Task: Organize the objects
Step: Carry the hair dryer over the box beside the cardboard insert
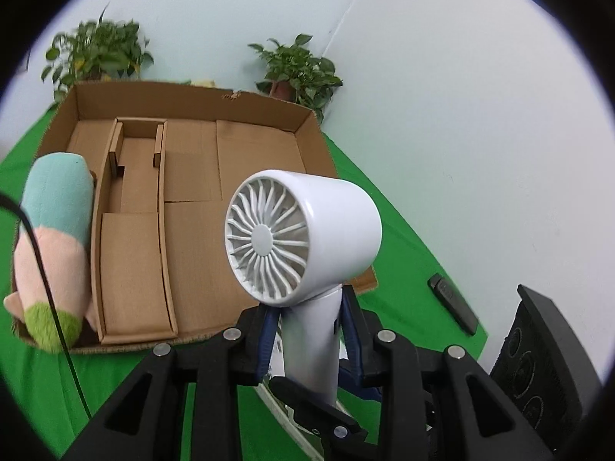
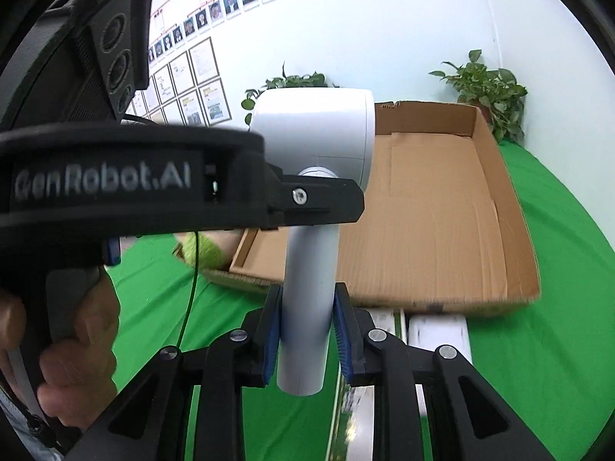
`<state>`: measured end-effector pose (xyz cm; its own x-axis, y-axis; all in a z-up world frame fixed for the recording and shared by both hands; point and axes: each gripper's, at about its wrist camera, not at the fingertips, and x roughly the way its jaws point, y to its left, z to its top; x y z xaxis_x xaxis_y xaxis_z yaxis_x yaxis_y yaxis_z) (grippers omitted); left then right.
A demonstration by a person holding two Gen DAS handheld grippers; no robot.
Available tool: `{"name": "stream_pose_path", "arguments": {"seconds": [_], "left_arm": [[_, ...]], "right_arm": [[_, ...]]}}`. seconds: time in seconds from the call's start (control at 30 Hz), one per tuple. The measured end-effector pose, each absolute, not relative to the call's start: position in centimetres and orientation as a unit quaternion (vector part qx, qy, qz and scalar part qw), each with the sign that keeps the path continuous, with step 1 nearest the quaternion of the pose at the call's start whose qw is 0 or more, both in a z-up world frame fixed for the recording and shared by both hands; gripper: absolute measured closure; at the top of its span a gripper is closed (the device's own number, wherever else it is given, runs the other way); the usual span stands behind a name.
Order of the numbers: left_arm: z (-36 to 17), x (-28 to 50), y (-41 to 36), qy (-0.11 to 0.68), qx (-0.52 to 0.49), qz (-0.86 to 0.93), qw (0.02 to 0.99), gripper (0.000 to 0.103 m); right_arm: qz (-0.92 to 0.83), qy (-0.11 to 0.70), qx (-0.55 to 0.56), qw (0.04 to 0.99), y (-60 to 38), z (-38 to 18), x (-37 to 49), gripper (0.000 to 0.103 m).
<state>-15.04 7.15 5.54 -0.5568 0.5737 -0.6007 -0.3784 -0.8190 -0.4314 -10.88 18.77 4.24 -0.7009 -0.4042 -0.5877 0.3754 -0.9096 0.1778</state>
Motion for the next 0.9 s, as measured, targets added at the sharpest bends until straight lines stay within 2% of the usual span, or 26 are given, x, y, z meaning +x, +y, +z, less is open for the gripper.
{"name": "stream_pose_path", "arguments": {"seconds": [0.13,0.27,0.53,0.9], "left_arm": [[6.0,-19.6,6.1,-0.159,-0.408,0.856,0.273,0.073],[5.9,-21.7,6.1,-0.142,-0.416,0.862,0.253,0.073],[2.8,-24.1,6.0,-0.113,-0.442,0.864,0.212,0.073],[0.2,-25.6,6.6,-0.104,-0.450,0.861,0.212,0.073]], "right_arm": [[-0.910,-0.041,0.348,0.222,18.6,5.8,-14.9,0.080],[-0.898,-0.055,0.371,0.230,18.0,5.7,-18.0,0.080],[-0.876,-0.078,0.408,0.245,16.5,2.3,-21.6,0.080],[-0.867,-0.103,0.422,0.244,17.1,-1.9,-24.8,0.079]]}}
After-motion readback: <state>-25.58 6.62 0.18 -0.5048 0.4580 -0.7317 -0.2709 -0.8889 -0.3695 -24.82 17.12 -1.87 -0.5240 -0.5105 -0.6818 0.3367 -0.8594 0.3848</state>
